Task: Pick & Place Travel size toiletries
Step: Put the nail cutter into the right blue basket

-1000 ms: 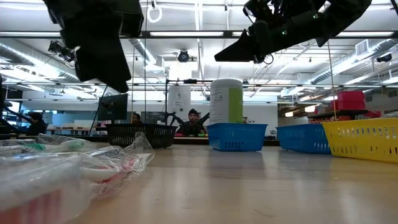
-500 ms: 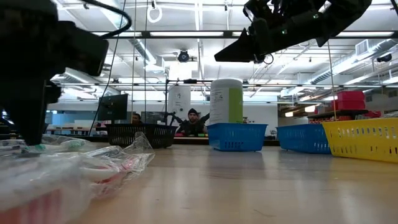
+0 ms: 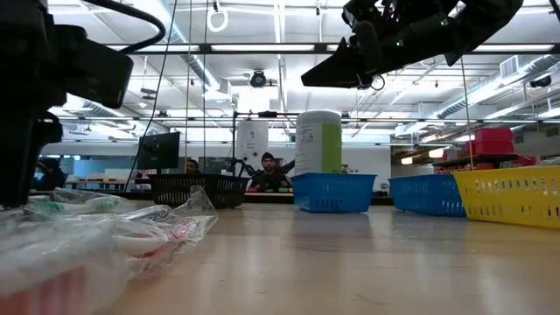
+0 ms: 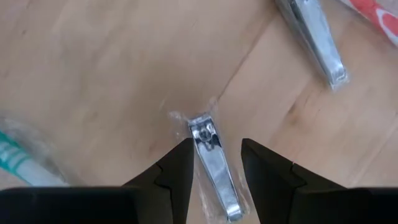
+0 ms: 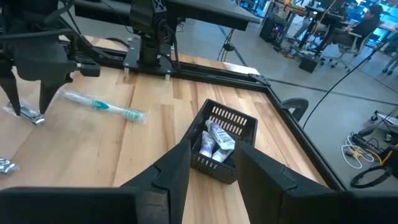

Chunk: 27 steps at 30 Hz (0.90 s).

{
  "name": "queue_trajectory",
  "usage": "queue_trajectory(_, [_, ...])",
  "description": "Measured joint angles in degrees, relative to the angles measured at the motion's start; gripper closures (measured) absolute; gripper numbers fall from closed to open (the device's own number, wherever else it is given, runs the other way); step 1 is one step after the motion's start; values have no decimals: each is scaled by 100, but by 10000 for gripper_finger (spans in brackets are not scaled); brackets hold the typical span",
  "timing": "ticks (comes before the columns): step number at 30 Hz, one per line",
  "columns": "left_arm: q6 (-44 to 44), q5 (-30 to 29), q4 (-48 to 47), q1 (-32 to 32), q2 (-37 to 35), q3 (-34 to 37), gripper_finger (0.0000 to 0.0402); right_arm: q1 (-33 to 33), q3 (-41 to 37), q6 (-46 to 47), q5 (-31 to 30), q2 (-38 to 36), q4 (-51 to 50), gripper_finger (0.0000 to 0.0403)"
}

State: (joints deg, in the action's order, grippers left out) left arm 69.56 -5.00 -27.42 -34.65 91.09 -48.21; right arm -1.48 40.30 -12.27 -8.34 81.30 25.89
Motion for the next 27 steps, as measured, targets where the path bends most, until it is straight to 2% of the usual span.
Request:
queue_trajectory(5, [58, -163, 7, -22, 64, -2, 266, 0, -1, 1, -1, 0, 0, 268])
queue_trajectory(10, [61, 14, 144, -18, 325, 46, 280, 0, -1, -1, -1, 0, -9, 269])
queue_trajectory(13, [-237, 143, 200, -17, 459, -16, 285, 0, 0, 0, -1, 0, -23, 269])
queue_trajectory(19, [-798, -184, 191, 40, 496, -131, 325, 0, -1, -7, -2, 0, -13, 269])
queue_trajectory(22, [-1057, -570, 169, 124, 515, -180, 344, 0, -1, -5, 0, 0, 1, 268])
queue_trajectory(27, [-1524, -1951, 165, 324, 401, -519, 344, 0, -1, -16, -2, 0, 43, 268])
